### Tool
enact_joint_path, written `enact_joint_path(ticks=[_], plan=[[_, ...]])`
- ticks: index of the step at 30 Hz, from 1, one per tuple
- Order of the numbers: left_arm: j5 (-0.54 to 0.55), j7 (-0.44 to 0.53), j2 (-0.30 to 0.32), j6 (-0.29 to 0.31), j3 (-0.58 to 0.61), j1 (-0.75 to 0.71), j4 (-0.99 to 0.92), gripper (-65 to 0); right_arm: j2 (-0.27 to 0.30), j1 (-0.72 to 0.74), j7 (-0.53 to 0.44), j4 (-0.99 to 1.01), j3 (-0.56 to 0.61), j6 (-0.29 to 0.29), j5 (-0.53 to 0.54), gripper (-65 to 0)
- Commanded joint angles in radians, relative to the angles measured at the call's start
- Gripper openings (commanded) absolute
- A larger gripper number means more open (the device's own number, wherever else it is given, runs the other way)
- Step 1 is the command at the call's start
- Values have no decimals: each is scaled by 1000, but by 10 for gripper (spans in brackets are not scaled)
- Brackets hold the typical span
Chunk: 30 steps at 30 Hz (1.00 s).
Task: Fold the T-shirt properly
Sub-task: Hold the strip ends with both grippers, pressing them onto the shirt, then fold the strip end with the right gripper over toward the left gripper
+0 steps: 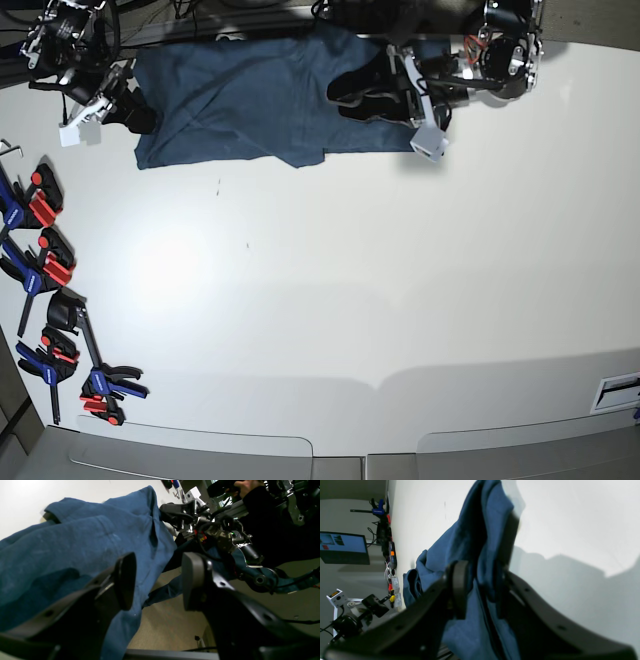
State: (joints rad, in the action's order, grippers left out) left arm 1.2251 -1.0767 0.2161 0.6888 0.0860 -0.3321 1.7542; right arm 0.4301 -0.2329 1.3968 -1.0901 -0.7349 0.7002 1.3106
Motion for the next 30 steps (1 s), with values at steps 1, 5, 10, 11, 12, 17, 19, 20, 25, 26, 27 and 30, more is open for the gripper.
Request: enact_joint_path(ticks=[1, 5, 10, 11, 12, 17, 19, 20, 25, 26, 27, 30], plan=[[28, 16, 3, 9, 0, 6, 16, -379, 21, 0, -1, -9, -3, -2, 34, -495], [28, 16, 3, 9, 0, 6, 16, -379, 21, 0, -1, -9, -2, -2, 109, -427], [27, 16, 3, 9, 0, 5, 16, -379, 21, 0, -1, -9, 33, -2, 98, -385], [27, 16, 3, 9, 0, 5, 16, -379, 21, 0, -1, -9, 45, -2, 86, -385], [27, 16, 3, 9, 0, 5, 16, -379, 21, 0, -1, -9, 57, -2, 72, -385], [20, 17, 3, 9, 0, 5, 16, -379, 21, 0, -1, -9, 95, -2, 51, -387], [20, 16, 3, 9, 0, 5, 16, -379, 22, 0, -1, -9, 95, -2, 50, -408], [20, 16, 3, 9, 0, 5, 16, -379, 22, 0, -1, -9, 95, -2, 50, -444], [20, 18, 4, 9, 0, 5, 16, -379, 22, 0, -1, -9, 95, -2, 51, -650], [20, 18, 4, 9, 0, 5, 16, -379, 22, 0, -1, -9, 95, -2, 54, -650], [20, 18, 4, 9, 0, 5, 16, -379, 22, 0, -1, -10, 95, -2, 57, -650], [20, 15, 4, 9, -7, 5, 16, -379, 21, 0, -1, -29, 95, -2, 58, -650]])
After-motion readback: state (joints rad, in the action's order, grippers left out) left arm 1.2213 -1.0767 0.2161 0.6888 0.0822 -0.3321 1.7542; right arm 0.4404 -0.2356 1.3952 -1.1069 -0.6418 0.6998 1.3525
